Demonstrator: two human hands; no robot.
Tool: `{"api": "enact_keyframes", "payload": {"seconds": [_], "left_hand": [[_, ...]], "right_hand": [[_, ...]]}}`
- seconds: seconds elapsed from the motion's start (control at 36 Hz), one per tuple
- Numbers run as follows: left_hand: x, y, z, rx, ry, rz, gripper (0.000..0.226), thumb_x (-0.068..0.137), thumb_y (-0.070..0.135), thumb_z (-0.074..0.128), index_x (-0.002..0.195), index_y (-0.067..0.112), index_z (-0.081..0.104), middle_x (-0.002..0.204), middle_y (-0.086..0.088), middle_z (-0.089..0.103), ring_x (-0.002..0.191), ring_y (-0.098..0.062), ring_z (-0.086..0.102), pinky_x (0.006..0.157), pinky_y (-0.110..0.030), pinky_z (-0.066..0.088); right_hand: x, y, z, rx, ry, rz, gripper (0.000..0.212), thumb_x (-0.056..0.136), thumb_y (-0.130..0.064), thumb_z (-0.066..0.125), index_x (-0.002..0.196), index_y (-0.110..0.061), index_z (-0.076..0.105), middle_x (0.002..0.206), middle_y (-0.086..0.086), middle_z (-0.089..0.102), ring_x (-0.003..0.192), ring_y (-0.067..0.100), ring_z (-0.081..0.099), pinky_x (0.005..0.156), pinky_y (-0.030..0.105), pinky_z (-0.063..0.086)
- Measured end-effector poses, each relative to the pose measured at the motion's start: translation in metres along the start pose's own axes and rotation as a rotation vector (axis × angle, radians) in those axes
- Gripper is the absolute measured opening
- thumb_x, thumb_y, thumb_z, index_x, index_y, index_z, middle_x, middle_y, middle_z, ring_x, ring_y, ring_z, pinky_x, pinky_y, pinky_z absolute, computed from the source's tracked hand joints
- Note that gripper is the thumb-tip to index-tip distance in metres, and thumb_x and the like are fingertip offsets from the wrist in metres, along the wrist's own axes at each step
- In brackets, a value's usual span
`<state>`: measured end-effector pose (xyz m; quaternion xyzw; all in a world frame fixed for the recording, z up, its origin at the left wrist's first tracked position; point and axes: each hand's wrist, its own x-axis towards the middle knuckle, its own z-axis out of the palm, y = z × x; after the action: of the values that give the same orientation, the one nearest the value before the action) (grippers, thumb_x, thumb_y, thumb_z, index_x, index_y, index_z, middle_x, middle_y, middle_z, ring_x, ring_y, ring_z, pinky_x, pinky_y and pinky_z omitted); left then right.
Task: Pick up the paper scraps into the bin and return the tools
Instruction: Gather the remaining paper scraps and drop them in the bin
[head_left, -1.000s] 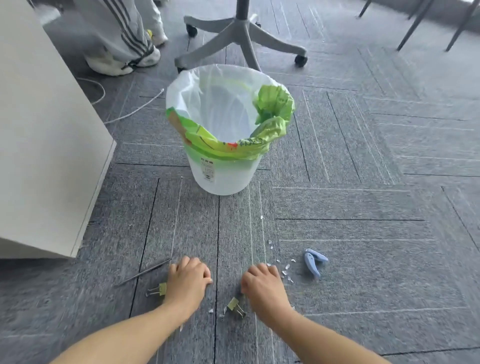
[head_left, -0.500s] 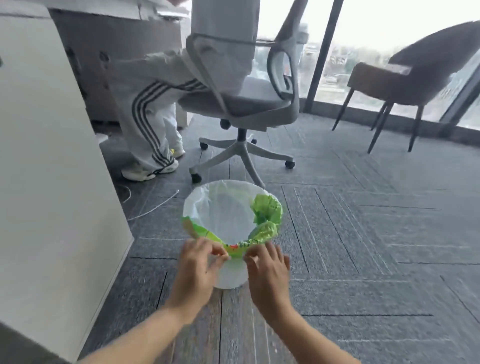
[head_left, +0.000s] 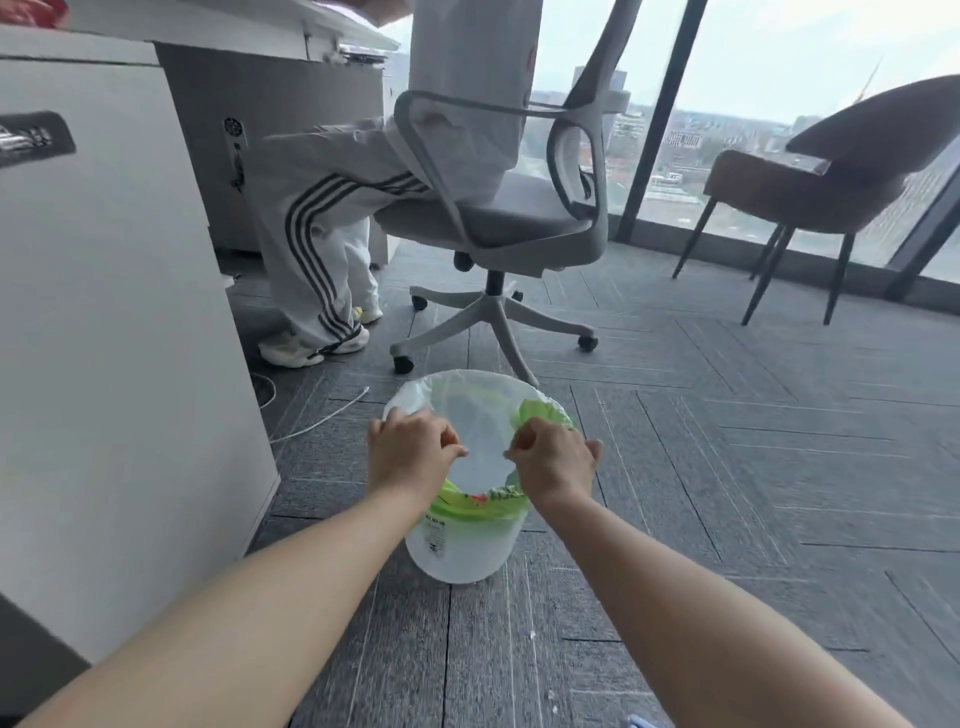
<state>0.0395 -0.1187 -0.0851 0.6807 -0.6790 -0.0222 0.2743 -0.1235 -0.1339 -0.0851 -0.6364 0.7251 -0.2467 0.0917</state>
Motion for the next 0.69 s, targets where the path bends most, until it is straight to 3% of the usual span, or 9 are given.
{"api": "enact_keyframes", "payload": {"seconds": [0.08, 0.17, 0.25, 0.36, 0.42, 0.44, 0.53, 0.58, 0.69], "left_hand": [[0.0, 0.002, 0.001, 0.026, -0.006, 0.005, 0.018, 0.084, 0.048, 0.066, 0.082, 0.031, 0.071, 0.092, 0.015, 0.067, 0.1, -0.016, 0.051, 0.085, -0.036, 0.03], [0.001, 0.003, 0.003, 0.046, -0.037, 0.018, 0.018, 0.095, 0.03, 0.055, 0.102, 0.035, 0.071, 0.105, 0.014, 0.069, 0.108, -0.017, 0.049, 0.087, -0.036, 0.027], [-0.002, 0.005, 0.005, 0.072, -0.072, 0.016, 0.034, 0.094, 0.019, 0.052, 0.122, 0.037, 0.061, 0.105, 0.014, 0.068, 0.111, -0.017, 0.05, 0.093, -0.038, 0.03], [-0.005, 0.009, 0.003, 0.101, -0.056, 0.034, 0.017, 0.089, 0.044, 0.061, 0.098, 0.031, 0.066, 0.098, 0.013, 0.067, 0.105, -0.018, 0.053, 0.089, -0.038, 0.033], [-0.007, 0.01, 0.003, 0.171, -0.046, 0.093, 0.023, 0.091, 0.048, 0.054, 0.096, 0.031, 0.069, 0.114, 0.011, 0.063, 0.111, -0.019, 0.048, 0.091, -0.04, 0.033], [-0.009, 0.01, 0.004, 0.183, -0.042, 0.119, 0.025, 0.094, 0.045, 0.05, 0.107, 0.032, 0.068, 0.128, 0.01, 0.056, 0.118, -0.02, 0.042, 0.096, -0.042, 0.031], [-0.017, 0.013, 0.012, 0.147, -0.102, 0.162, 0.052, 0.098, 0.033, 0.041, 0.148, 0.034, 0.028, 0.159, 0.011, 0.013, 0.142, -0.022, 0.012, 0.11, -0.046, 0.015], [-0.029, 0.019, 0.019, 0.082, -0.11, 0.223, 0.066, 0.098, 0.029, 0.04, 0.153, 0.035, 0.003, 0.16, 0.015, -0.006, 0.146, -0.02, -0.003, 0.114, -0.048, 0.008], [-0.067, 0.034, 0.038, -0.065, -0.002, 0.416, 0.072, 0.092, 0.026, 0.052, 0.152, 0.03, 0.013, 0.159, 0.011, 0.012, 0.145, -0.019, 0.012, 0.111, -0.049, 0.013]], "right_hand": [[-0.002, 0.004, 0.003, -0.015, -0.009, -0.042, 0.015, 0.088, -0.023, 0.063, 0.095, -0.033, 0.071, 0.091, -0.012, 0.071, 0.095, 0.012, 0.055, 0.084, 0.036, 0.024], [-0.006, 0.006, 0.003, -0.037, -0.042, -0.134, 0.03, 0.09, -0.014, 0.052, 0.105, -0.035, 0.067, 0.097, -0.012, 0.071, 0.105, 0.012, 0.049, 0.085, 0.036, 0.021], [-0.01, 0.005, 0.0, -0.084, -0.079, -0.206, 0.02, 0.094, -0.028, 0.053, 0.11, -0.035, 0.063, 0.109, -0.012, 0.066, 0.112, 0.016, 0.046, 0.091, 0.038, 0.023], [-0.014, 0.007, -0.005, -0.142, -0.105, -0.256, 0.023, 0.093, -0.044, 0.051, 0.114, -0.038, 0.061, 0.122, -0.009, 0.056, 0.117, 0.02, 0.042, 0.094, 0.04, 0.025], [-0.016, 0.01, -0.007, -0.176, -0.162, -0.29, 0.034, 0.093, -0.052, 0.047, 0.123, -0.04, 0.056, 0.136, -0.009, 0.046, 0.125, 0.021, 0.033, 0.097, 0.041, 0.023], [-0.018, 0.013, -0.008, -0.189, -0.194, -0.31, 0.04, 0.092, -0.056, 0.045, 0.129, -0.041, 0.051, 0.142, -0.009, 0.039, 0.129, 0.022, 0.027, 0.099, 0.042, 0.022], [-0.026, 0.024, -0.01, -0.19, -0.223, -0.355, 0.053, 0.093, -0.059, 0.04, 0.142, -0.041, 0.034, 0.155, -0.011, 0.022, 0.138, 0.019, 0.011, 0.106, 0.044, 0.016], [-0.032, 0.033, -0.011, -0.15, -0.175, -0.338, 0.054, 0.094, -0.056, 0.04, 0.145, -0.04, 0.029, 0.156, -0.011, 0.02, 0.14, 0.019, 0.009, 0.107, 0.043, 0.014], [-0.052, 0.062, -0.006, -0.015, -0.017, -0.24, 0.046, 0.093, -0.047, 0.046, 0.137, -0.037, 0.039, 0.144, -0.013, 0.036, 0.131, 0.018, 0.025, 0.101, 0.039, 0.021]]}}
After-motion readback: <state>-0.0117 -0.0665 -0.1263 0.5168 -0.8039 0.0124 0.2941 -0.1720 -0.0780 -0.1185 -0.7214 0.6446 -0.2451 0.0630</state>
